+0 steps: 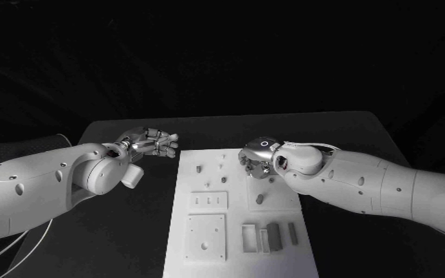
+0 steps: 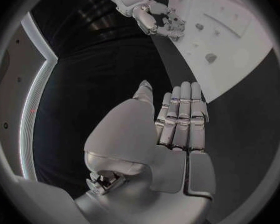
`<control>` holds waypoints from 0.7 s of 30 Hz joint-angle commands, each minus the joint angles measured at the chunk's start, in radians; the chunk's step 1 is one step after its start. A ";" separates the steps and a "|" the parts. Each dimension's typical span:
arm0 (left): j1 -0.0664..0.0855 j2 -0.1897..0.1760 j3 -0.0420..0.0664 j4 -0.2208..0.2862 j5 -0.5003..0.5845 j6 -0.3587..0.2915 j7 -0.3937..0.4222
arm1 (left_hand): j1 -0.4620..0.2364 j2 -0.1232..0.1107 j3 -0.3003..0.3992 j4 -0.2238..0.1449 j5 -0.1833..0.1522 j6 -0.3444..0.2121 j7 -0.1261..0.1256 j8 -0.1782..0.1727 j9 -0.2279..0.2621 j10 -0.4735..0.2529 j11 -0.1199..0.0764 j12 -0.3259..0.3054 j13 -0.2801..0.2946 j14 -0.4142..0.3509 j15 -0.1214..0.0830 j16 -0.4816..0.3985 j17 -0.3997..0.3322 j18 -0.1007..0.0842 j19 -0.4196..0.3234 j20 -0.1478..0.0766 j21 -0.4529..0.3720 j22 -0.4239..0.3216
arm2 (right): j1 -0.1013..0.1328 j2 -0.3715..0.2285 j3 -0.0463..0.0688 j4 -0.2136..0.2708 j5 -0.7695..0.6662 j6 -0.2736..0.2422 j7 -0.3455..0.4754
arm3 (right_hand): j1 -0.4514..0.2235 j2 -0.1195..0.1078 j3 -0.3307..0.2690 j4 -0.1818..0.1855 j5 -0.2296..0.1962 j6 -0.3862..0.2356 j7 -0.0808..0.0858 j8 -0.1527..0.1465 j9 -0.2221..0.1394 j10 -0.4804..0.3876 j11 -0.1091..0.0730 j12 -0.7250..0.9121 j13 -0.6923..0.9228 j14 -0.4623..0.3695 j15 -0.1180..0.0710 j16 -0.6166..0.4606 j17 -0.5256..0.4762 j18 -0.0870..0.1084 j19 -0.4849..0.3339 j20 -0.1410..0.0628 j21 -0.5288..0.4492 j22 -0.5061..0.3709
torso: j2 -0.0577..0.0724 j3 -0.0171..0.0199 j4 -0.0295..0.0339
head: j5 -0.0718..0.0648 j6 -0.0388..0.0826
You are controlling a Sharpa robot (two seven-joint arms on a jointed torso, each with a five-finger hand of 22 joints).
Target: Assemble the parts on the task board
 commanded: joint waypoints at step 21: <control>0.001 0.000 0.000 -0.002 -0.003 0.018 0.002 | -0.005 0.000 -0.004 0.000 -0.004 0.005 0.008 -0.007 -0.002 0.009 0.001 -0.009 -0.001 0.006 0.004 -0.007 0.004 0.004 0.002 -0.006 -0.008 -0.002 | -0.006 -0.009 -0.004 0.005 -0.044 0.041 -0.027 | 0.009 0.004 0.008 -0.002 -0.001 0.026 0.001 0.013 0.008 0.016 -0.004 0.014 0.030 -0.007 -0.003 0.013 -0.004 0.085 -0.010 -0.001 0.006 0.020 | 0.001 0.0003 0.0001 | -0.003 -0.003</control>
